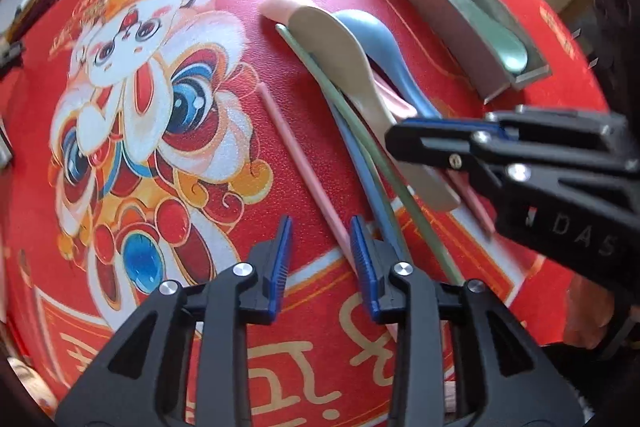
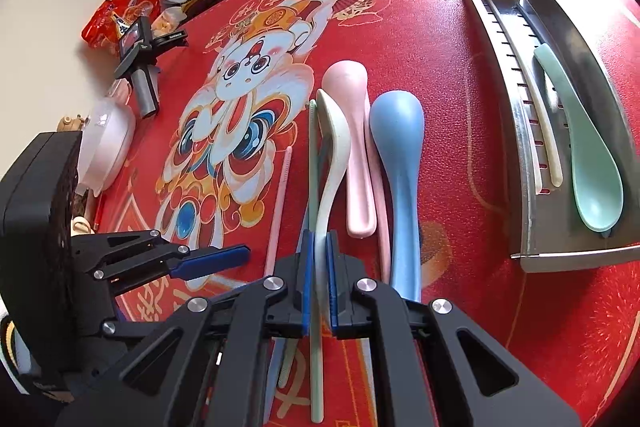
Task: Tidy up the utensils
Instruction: 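Grasp a pink chopstick with the left tool while the right grasps a white chopstick, then carry both held chopsticks over to the steel tray, then lower both chopsticks into the steel tray and open both tools, then move both tools back over the utensil pile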
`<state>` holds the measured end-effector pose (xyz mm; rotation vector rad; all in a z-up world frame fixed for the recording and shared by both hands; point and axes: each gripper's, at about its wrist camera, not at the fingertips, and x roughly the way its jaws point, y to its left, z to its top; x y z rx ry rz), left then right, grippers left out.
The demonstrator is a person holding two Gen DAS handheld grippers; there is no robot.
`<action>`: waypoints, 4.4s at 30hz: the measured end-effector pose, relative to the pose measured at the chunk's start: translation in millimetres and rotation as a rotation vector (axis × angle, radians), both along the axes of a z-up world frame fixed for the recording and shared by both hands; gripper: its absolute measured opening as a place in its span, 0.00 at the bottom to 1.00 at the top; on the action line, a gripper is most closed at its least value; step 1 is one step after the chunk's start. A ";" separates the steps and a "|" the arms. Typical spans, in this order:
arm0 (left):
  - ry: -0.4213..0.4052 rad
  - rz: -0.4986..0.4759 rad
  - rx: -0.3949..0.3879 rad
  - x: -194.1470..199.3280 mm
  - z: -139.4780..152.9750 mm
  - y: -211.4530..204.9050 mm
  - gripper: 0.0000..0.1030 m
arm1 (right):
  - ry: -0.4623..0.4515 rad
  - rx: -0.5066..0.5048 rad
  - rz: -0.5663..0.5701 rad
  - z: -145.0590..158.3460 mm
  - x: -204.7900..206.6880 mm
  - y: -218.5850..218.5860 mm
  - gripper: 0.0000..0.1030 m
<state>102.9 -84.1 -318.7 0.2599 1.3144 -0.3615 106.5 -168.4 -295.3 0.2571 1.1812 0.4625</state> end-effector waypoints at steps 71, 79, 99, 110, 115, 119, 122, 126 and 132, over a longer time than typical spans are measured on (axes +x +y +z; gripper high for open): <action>0.009 0.393 -0.468 19.1 48.8 131.9 0.10 | -0.077 -0.044 0.014 37.9 3.5 3.2 0.06; -0.012 0.304 -0.500 49.2 79.2 84.3 0.10 | -0.123 -0.106 -0.057 60.8 16.9 -57.9 0.06; 0.082 0.279 -0.507 178.5 62.2 -86.7 0.10 | -0.004 -0.182 -0.154 25.9 61.5 -132.3 0.06; 0.070 0.256 -0.393 196.1 42.3 -105.8 0.10 | 0.025 -0.201 -0.193 18.3 62.6 -135.1 0.07; 0.033 0.229 -0.382 195.2 54.5 -96.4 0.18 | -0.016 -0.222 -0.216 30.6 60.0 -133.1 0.07; 0.000 0.225 -0.391 192.7 70.5 -81.5 0.23 | -0.041 -0.220 -0.224 41.7 54.4 -130.5 0.07; -0.033 0.216 -0.393 187.0 85.3 -66.9 0.34 | -0.063 -0.214 -0.239 52.7 46.5 -133.1 0.07; -0.098 0.197 -0.378 172.2 103.7 -42.0 0.48 | -0.083 -0.187 -0.263 62.2 34.7 -130.4 0.10; -0.179 0.202 -0.296 138.4 114.0 13.9 0.84 | -0.127 -0.166 -0.264 64.9 12.6 -115.7 0.31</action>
